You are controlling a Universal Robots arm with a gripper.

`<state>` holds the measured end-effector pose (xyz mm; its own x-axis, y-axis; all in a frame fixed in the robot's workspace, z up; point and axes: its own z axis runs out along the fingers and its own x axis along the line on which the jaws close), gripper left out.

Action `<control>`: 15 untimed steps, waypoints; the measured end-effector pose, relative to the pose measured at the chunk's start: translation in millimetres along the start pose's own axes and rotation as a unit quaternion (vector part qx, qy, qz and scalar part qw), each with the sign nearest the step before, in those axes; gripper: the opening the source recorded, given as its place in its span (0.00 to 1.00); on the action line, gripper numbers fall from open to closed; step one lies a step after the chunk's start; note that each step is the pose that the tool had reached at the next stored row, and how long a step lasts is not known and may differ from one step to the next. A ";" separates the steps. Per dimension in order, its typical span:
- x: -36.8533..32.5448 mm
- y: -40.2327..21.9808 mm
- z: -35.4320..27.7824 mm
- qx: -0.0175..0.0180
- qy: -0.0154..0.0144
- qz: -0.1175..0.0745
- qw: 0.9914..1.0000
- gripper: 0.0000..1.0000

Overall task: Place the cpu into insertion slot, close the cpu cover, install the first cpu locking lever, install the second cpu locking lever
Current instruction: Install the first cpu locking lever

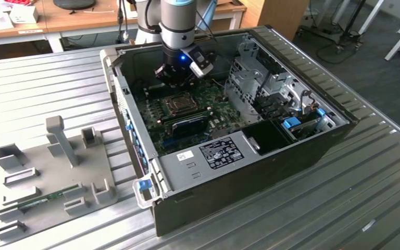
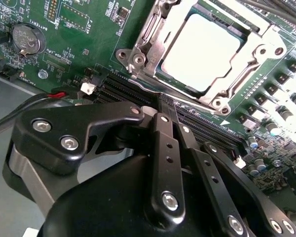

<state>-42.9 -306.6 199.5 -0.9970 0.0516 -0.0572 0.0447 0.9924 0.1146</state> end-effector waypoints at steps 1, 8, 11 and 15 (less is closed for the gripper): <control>0.0 -0.1 0.1 0.000 0.000 0.000 1.000 0.10; 0.0 -0.7 0.2 0.001 0.000 0.000 1.000 0.10; 0.0 -0.8 0.8 0.000 0.000 0.000 1.000 0.10; 0.1 -0.9 1.7 0.001 0.000 0.000 1.000 0.10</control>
<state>-42.9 -307.3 197.7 -0.9970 0.0515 -0.0572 0.0447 0.9925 0.1134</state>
